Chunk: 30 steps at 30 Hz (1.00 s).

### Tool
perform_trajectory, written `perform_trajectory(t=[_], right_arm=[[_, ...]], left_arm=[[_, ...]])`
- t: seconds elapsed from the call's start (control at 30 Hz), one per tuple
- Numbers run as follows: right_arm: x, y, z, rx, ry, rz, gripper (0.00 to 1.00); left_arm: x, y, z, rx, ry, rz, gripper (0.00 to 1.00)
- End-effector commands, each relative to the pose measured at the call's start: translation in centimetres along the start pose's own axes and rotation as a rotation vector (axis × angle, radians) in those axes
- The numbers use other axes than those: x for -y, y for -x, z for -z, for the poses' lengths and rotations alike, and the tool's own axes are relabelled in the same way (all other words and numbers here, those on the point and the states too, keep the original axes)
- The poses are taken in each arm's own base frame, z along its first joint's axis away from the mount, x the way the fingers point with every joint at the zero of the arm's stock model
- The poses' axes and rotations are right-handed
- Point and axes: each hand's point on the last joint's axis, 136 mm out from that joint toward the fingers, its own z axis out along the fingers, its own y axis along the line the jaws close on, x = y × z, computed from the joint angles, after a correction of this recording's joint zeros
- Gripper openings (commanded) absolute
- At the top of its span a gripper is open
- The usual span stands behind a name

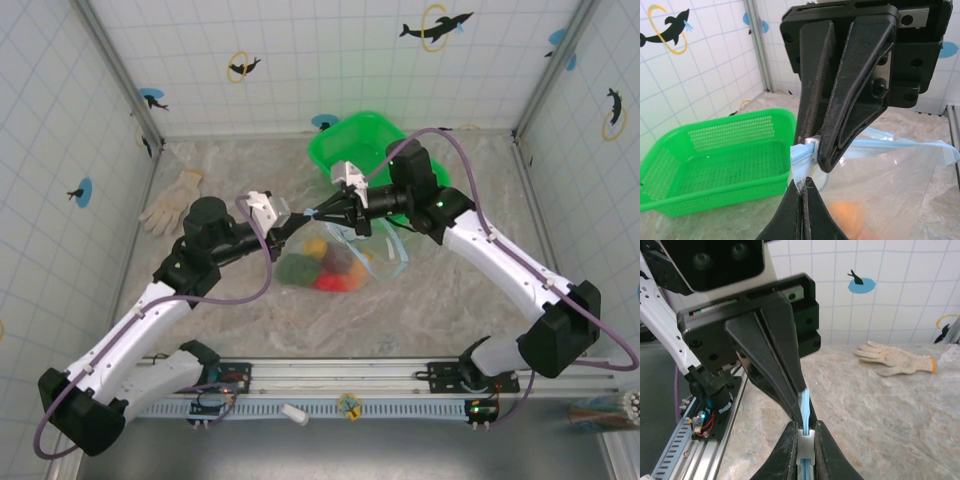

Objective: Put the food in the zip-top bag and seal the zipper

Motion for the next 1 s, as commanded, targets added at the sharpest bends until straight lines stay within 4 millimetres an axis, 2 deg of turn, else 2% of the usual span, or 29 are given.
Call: perform_trajectory(t=[0.0, 0.37, 0.67, 0.97], right_arm=[[0.9, -1.2, 1.7, -0.019, -0.079, -0.033, 0.0], [1.2, -3.1, 3.3, -0.035, -0.158, -0.068, 0.0], [1.1, -5.8, 4.3, -0.08, -0.228, -0.122, 0.0], [1.1, -9.4, 6.2, -0.105, -0.381, -0.192, 0.0]], left_arm=[[-2.1, 2.1, 1.4, 0.073, 0.14, -0.041, 0.0], [-4.8, 1.8, 3.2, 0.08, 0.32, -0.036, 0.0], [-7.2, 2.1, 5.2, 0.097, 0.498, -0.035, 0.0], [-9.2, 1.6, 7.0, 0.095, 0.646, -0.011, 0.0]])
